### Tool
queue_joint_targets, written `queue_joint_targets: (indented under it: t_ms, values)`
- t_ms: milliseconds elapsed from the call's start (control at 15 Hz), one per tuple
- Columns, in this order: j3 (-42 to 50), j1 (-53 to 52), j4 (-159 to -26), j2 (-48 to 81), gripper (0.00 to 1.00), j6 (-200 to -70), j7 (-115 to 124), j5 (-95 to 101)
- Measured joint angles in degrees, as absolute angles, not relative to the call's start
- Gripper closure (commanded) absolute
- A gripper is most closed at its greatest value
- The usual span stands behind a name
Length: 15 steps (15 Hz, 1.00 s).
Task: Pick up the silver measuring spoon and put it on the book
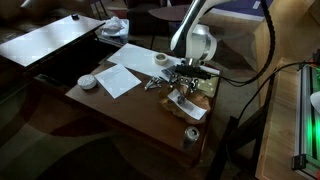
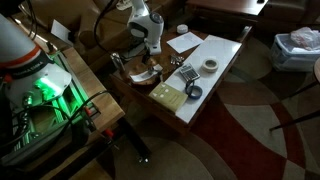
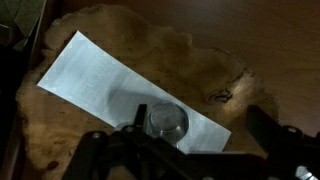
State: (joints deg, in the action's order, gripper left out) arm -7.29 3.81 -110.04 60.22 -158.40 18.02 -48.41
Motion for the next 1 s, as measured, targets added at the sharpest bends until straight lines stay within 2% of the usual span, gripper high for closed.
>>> queue_joint_targets:
  t_ms: [133,200,333,400,667,733,800,867,1000]
  values:
    - [-7.61,3.78,-107.94,63.09,0.11,-160.08,17.91,-48.42]
    - [-7.77,3.73,-106.88,64.28,0.20,-160.83,17.91,-48.42]
    - [-7.91,3.58,-104.87,66.21,0.27,-161.74,17.91,-48.42]
    - [-7.92,3.48,-103.89,67.02,0.26,-162.15,17.91,-48.42]
    - [-7.87,3.12,-100.77,69.57,0.43,-162.86,17.91,-48.38]
    - [-7.77,2.97,-100.20,70.06,0.43,-162.87,17.91,-48.35]
    - [-7.61,2.79,-99.74,70.49,0.50,-162.87,17.92,-48.29]
    - [-7.39,2.56,-99.38,70.84,0.67,-162.87,17.93,-48.21]
    - [-6.80,1.99,-98.84,71.44,0.77,-162.87,17.95,-48.08]
